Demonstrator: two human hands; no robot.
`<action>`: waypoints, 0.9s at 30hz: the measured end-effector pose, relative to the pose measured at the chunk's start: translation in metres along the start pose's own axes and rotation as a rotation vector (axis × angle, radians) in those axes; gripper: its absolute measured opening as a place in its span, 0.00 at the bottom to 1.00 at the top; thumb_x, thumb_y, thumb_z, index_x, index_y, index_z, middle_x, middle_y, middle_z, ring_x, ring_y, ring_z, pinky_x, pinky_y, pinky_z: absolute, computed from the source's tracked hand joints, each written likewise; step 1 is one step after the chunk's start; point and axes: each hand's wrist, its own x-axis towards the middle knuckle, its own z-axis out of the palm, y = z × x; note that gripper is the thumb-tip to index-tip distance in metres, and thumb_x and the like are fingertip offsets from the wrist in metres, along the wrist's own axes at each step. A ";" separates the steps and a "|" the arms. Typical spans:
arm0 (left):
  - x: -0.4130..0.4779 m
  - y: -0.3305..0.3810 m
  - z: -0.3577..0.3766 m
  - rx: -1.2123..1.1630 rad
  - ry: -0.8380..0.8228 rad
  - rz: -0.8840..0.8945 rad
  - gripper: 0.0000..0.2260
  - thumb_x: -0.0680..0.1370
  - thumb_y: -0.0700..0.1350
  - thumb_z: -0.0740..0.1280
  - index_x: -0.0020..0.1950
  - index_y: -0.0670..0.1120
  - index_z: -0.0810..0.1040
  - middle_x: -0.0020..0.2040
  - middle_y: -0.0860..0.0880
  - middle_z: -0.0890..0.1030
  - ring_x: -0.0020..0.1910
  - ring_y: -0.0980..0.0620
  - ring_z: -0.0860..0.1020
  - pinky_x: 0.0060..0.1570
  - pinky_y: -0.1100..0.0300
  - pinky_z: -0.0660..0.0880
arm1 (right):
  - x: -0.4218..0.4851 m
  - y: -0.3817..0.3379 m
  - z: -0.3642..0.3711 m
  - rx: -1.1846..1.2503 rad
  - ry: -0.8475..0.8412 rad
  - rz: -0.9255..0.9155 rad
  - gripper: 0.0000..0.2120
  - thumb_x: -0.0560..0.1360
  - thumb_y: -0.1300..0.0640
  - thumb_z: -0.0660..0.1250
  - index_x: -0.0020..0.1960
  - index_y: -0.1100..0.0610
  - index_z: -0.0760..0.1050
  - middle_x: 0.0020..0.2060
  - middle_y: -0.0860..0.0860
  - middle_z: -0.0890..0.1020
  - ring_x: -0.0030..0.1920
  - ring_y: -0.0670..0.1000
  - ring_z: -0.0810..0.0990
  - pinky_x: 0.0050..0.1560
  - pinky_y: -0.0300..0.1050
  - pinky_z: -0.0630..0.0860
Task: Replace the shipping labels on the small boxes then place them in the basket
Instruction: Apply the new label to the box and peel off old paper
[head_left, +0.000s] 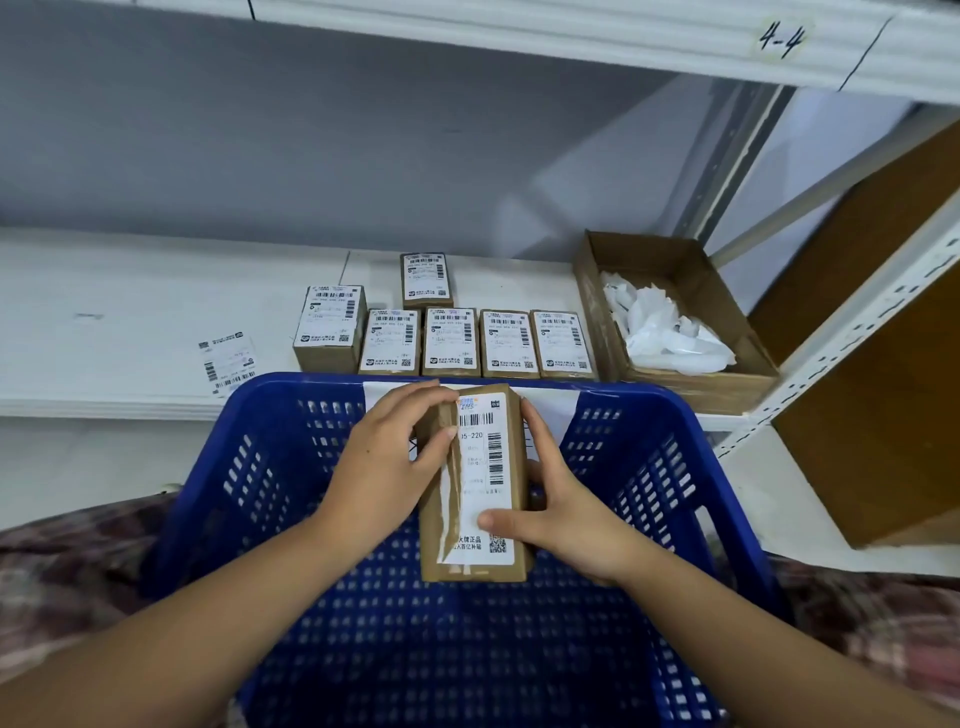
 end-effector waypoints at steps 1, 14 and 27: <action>0.000 0.000 0.000 -0.010 -0.001 -0.003 0.14 0.76 0.43 0.68 0.62 0.51 0.77 0.61 0.59 0.73 0.61 0.61 0.71 0.63 0.55 0.72 | 0.000 0.001 0.000 -0.010 -0.002 0.000 0.53 0.72 0.61 0.74 0.77 0.36 0.39 0.62 0.41 0.75 0.59 0.40 0.79 0.57 0.43 0.79; -0.008 0.002 0.019 -0.201 0.130 -0.212 0.03 0.77 0.47 0.66 0.49 0.52 0.74 0.50 0.58 0.75 0.51 0.58 0.75 0.53 0.56 0.74 | 0.000 0.009 0.016 -0.242 0.027 -0.042 0.58 0.71 0.55 0.75 0.75 0.37 0.28 0.65 0.36 0.71 0.63 0.42 0.76 0.62 0.46 0.77; -0.012 -0.001 0.024 -0.188 0.244 -0.283 0.04 0.79 0.38 0.63 0.46 0.43 0.75 0.53 0.51 0.73 0.48 0.76 0.67 0.49 0.83 0.59 | 0.002 0.017 0.027 -0.275 0.082 -0.070 0.59 0.69 0.52 0.77 0.72 0.31 0.29 0.68 0.38 0.68 0.65 0.41 0.73 0.61 0.36 0.74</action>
